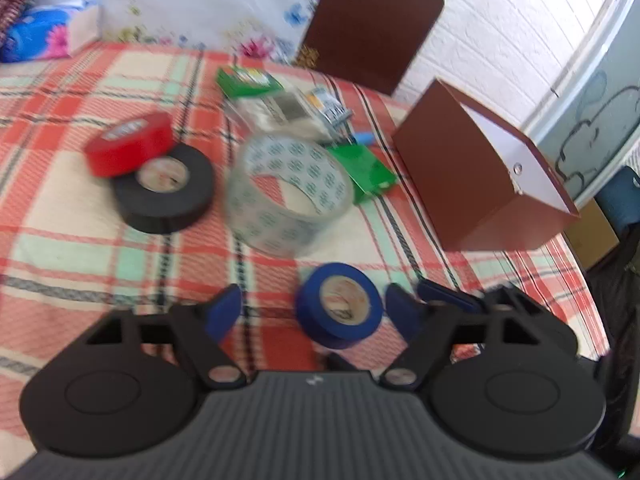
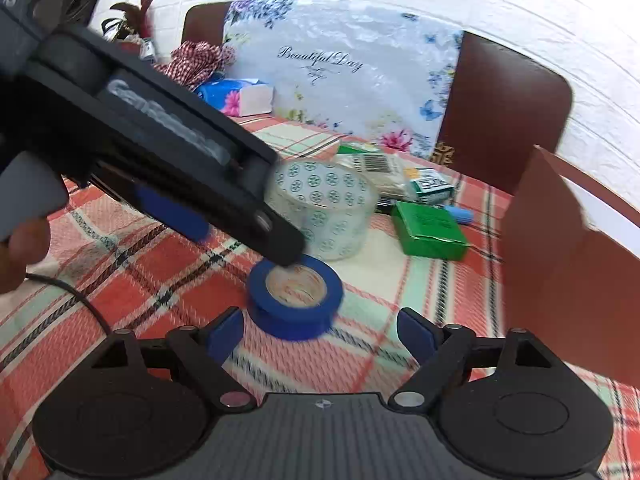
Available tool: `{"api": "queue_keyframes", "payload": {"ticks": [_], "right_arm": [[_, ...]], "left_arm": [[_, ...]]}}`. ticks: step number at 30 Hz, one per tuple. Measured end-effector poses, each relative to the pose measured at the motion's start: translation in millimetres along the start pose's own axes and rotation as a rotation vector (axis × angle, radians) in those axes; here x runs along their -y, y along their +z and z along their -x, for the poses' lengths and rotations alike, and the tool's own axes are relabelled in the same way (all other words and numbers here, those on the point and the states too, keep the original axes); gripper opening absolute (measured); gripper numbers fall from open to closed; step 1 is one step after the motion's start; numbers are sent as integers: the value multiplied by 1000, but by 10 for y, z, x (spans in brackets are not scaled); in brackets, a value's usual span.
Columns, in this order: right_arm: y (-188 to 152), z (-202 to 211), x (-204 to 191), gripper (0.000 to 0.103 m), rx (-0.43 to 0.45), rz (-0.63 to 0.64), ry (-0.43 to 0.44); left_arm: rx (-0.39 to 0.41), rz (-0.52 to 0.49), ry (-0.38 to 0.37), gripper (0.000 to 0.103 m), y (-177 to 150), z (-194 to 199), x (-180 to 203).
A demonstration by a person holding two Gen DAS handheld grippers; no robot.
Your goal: Organize objects
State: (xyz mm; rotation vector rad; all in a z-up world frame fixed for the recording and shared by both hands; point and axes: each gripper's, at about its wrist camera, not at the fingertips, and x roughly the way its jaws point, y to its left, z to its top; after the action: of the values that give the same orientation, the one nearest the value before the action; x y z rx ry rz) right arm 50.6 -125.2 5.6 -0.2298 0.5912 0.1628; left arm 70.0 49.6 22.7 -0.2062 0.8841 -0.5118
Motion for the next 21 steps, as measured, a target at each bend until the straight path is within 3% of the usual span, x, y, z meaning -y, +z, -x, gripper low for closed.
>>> {"api": "queue_keyframes", "payload": {"ticks": [1,2,3,6,11,17,21], "right_arm": [[24,-52,6,72,-10,-11,17],[27,-84,27,60,-15,-32,45],[42,-113,53,55,-24,-58,90],[58,-64,59,55,-12,-73,102],[89,263,184,55,132,-54,16],[250,642,828,56,286,-88,-171],[274,755,1409,56,322,-153,-259]], "left_arm": [[-23,-5,7,54,-3,-72,17],[-54,2,15,36,-7,-155,19],[-67,18,15,28,-25,-202,7],[-64,16,28,24,-2,-147,81],[4,-76,18,23,232,49,457],[118,-261,-47,23,721,-4,1350],[164,-366,-89,25,942,-244,1998]]}}
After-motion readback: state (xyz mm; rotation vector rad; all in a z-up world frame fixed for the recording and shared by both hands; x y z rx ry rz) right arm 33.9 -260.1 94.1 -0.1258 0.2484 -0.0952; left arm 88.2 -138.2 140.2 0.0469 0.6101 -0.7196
